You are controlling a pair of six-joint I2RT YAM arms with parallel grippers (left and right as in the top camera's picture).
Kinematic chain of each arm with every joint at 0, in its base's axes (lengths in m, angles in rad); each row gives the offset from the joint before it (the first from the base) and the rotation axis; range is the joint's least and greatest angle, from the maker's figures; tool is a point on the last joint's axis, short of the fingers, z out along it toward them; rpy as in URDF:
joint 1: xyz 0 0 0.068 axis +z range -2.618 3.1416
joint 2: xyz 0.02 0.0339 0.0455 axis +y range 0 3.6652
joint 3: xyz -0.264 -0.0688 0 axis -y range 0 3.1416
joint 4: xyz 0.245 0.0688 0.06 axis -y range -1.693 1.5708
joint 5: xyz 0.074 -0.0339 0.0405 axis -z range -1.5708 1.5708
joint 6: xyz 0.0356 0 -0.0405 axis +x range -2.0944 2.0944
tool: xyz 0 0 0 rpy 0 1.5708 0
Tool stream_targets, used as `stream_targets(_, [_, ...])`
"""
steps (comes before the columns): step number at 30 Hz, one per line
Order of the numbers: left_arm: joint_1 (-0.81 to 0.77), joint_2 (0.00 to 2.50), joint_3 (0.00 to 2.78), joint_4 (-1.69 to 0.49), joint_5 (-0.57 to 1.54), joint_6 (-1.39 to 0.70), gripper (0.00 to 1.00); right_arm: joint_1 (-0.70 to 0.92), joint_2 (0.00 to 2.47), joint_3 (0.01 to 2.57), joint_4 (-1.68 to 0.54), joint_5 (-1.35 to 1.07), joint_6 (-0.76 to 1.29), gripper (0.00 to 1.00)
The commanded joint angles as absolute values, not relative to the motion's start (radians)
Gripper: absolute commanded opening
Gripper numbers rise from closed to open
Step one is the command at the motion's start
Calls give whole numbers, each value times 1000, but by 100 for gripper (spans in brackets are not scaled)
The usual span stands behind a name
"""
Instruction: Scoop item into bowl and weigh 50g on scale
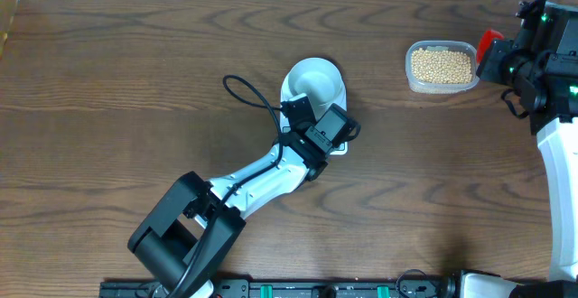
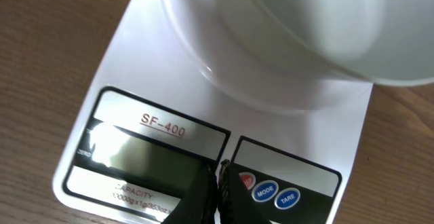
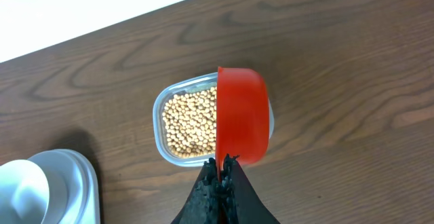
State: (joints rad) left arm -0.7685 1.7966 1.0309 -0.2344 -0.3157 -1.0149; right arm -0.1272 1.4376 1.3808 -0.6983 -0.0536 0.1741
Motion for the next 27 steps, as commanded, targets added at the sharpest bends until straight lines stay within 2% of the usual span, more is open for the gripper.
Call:
stream_targets(1, [-770, 1837, 1027, -236, -322, -1065, 7, -130, 1440, 1399, -700, -59, 163, 1])
stream_targets(18, [-772, 1869, 1027, -209, -295, -1066, 8, -130, 1440, 1399, -709, -59, 163, 1])
stream_targets(27, [-798, 1869, 1027, -168, -281, -977, 7, -130, 1440, 1399, -710, -59, 163, 1])
